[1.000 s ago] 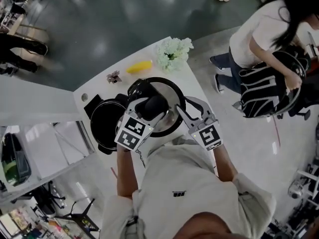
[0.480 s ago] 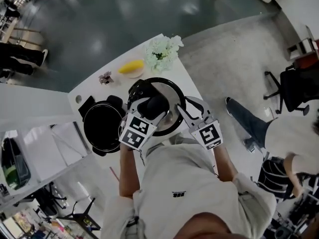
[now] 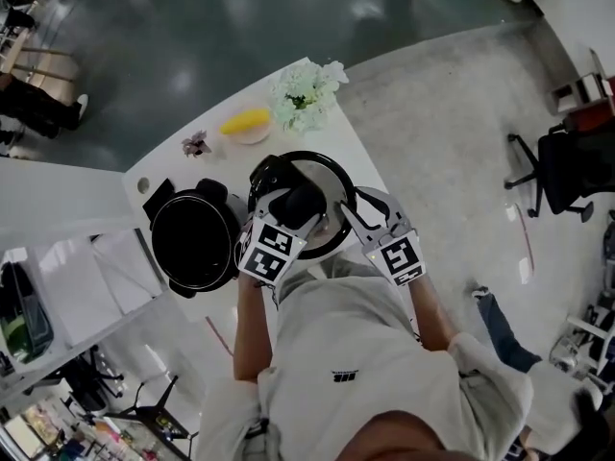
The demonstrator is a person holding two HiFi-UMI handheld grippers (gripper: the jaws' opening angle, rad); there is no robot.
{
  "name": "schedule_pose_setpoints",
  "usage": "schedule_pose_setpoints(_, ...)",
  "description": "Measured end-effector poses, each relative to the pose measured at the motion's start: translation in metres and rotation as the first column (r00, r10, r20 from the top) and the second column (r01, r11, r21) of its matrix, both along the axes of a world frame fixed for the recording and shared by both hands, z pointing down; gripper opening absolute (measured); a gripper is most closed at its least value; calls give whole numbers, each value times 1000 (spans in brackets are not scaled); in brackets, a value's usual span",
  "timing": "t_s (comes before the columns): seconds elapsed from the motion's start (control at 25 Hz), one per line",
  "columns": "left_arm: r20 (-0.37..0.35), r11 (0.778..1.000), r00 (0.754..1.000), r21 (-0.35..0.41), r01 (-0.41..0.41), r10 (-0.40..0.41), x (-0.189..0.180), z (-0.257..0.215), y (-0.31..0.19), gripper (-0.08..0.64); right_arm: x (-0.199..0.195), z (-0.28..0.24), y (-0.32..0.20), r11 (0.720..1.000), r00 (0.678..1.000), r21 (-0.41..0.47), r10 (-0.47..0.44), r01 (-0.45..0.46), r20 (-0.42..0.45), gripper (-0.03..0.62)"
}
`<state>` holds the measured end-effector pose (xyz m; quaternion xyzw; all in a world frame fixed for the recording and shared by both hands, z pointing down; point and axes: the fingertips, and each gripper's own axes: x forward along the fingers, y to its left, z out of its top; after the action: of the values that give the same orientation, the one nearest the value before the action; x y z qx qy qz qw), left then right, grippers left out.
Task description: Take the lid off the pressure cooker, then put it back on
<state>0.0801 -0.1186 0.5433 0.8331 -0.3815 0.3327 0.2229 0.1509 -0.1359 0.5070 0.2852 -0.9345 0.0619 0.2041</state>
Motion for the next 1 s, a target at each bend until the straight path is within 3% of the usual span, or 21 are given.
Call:
schedule_pose_setpoints(0.36, 12, 999, 1000, -41, 28, -28, 7, 40, 6, 287, 6, 30, 4, 999, 999, -35, -7, 5, -53, 129)
schedule_pose_setpoints(1.0, 48, 996, 997, -57, 68, -66, 9, 91, 7, 287, 8, 79, 3, 997, 998, -78, 4, -9, -64, 127)
